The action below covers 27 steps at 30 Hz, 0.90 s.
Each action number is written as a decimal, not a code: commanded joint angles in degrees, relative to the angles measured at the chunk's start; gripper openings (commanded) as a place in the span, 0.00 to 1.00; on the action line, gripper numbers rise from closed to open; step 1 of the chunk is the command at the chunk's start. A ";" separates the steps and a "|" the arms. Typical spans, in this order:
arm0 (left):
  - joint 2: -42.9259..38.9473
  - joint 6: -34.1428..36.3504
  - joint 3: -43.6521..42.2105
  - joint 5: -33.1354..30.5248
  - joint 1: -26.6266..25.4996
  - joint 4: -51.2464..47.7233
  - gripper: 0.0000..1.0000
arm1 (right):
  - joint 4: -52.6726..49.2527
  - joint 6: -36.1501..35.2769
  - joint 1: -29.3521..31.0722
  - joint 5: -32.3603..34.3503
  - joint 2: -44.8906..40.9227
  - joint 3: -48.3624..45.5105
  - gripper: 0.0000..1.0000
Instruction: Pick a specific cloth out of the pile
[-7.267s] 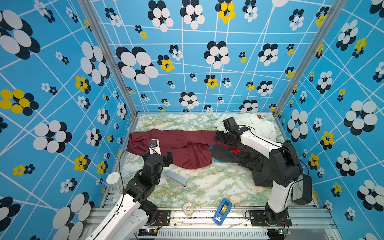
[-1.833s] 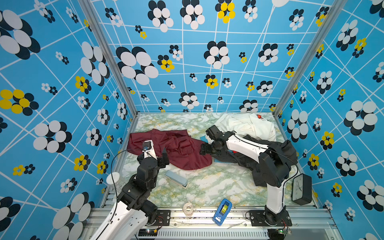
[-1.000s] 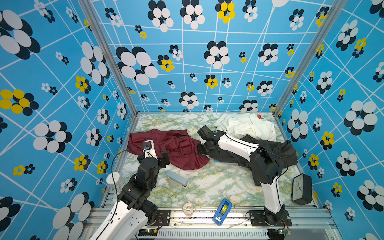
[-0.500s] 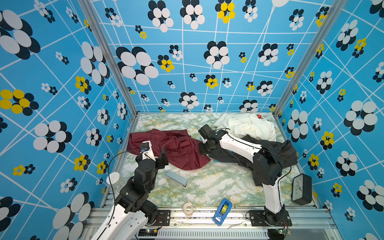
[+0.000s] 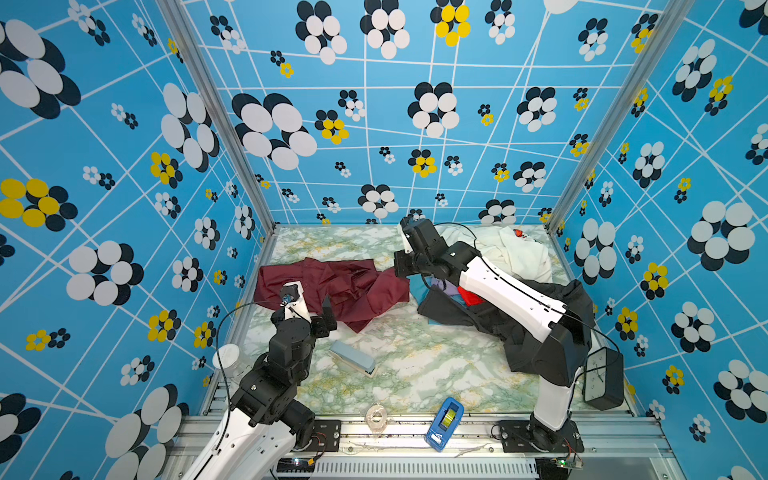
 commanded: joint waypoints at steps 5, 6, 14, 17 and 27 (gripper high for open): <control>-0.15 -0.34 0.32 -0.34 -0.36 0.06 0.91 | 8.09 -1.71 0.71 -0.62 0.46 6.11 0.00; -0.15 -0.33 0.33 -0.35 -0.40 -0.02 0.91 | 7.36 -1.58 0.77 -1.49 1.33 7.57 0.00; 0.11 0.46 -0.03 -0.86 -0.41 0.24 0.92 | -6.07 -1.69 0.86 -2.32 8.89 13.10 0.31; 0.11 0.61 -0.14 -0.87 -0.41 0.41 0.92 | -11.87 -1.64 0.81 -0.27 10.51 10.03 0.68; 0.55 0.44 -0.60 -0.39 -0.39 0.84 0.92 | -16.39 0.50 0.77 -0.92 15.22 -1.64 0.96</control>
